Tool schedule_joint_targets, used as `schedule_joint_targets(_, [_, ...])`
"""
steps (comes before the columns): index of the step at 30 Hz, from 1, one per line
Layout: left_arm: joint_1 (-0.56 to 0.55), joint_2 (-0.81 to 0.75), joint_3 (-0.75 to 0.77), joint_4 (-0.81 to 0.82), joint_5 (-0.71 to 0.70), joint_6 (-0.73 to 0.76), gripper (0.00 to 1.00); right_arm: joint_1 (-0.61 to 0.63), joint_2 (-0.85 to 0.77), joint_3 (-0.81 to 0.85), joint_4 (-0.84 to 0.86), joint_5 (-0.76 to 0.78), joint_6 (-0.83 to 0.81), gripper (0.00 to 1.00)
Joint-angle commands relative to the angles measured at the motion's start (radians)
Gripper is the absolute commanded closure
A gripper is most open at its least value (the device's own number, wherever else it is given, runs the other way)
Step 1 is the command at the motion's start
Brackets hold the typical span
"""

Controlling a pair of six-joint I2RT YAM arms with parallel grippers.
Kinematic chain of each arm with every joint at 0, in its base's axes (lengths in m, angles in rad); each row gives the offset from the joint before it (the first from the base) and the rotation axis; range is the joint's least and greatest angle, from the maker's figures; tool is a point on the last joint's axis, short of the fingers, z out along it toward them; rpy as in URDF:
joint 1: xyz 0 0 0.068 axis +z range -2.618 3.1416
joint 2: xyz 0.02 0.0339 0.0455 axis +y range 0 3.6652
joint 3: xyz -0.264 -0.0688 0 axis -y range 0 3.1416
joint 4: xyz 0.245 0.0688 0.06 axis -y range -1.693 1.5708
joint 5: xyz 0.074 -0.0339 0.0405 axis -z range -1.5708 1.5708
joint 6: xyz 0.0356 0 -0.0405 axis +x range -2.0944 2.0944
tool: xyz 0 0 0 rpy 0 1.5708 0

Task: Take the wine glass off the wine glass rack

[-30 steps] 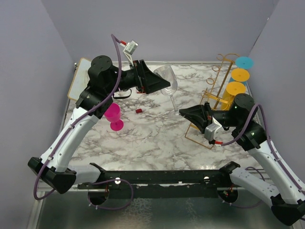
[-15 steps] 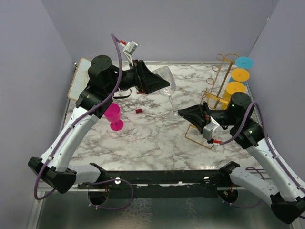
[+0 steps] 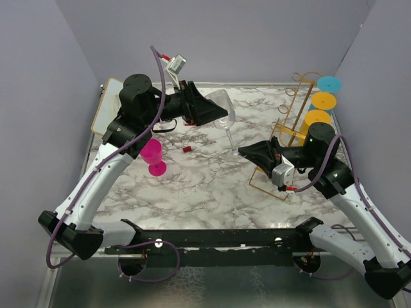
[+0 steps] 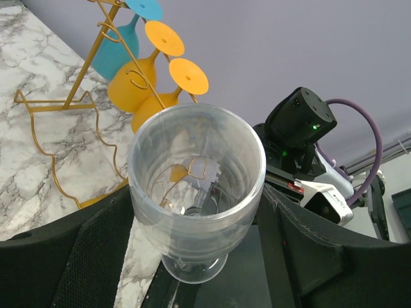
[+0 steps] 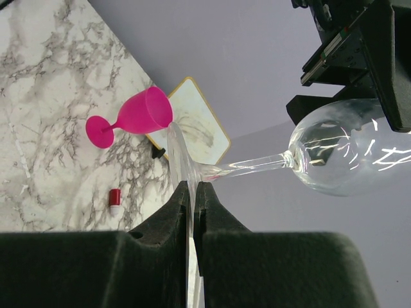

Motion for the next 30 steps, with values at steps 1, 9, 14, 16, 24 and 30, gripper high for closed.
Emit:
schedule_joint_targets(1, [0.0, -0.007, 0.03, 0.004, 0.024, 0.035, 0.32, 0.008, 0.004, 0.031, 0.043, -0.03, 0.004, 0.98])
schedule_joint_targets(9, [0.0, -0.031, 0.023, -0.019, -0.045, 0.108, 0.37, 0.008, -0.01, 0.01, 0.083, -0.02, 0.027, 0.78])
schedule_joint_targets(14, [0.0, -0.061, 0.023, -0.086, -0.15, 0.226, 0.38, 0.008, -0.044, -0.018, 0.138, -0.006, 0.073, 0.02])
schedule_joint_targets(16, [0.001, -0.085, 0.011, -0.118, -0.207, 0.315, 0.38, 0.008, -0.062, -0.018, 0.133, -0.009, 0.093, 0.01])
schedule_joint_targets(24, [0.0, -0.322, -0.327, 0.01, -0.37, 0.67, 0.37, 0.008, -0.198, -0.049, 0.233, 0.04, 0.369, 0.01])
schedule_joint_targets(30, [0.0, -0.445, -0.643, 0.195, -0.484, 0.748, 0.38, 0.008, -0.281, -0.102, 0.416, 0.103, 0.596, 0.01])
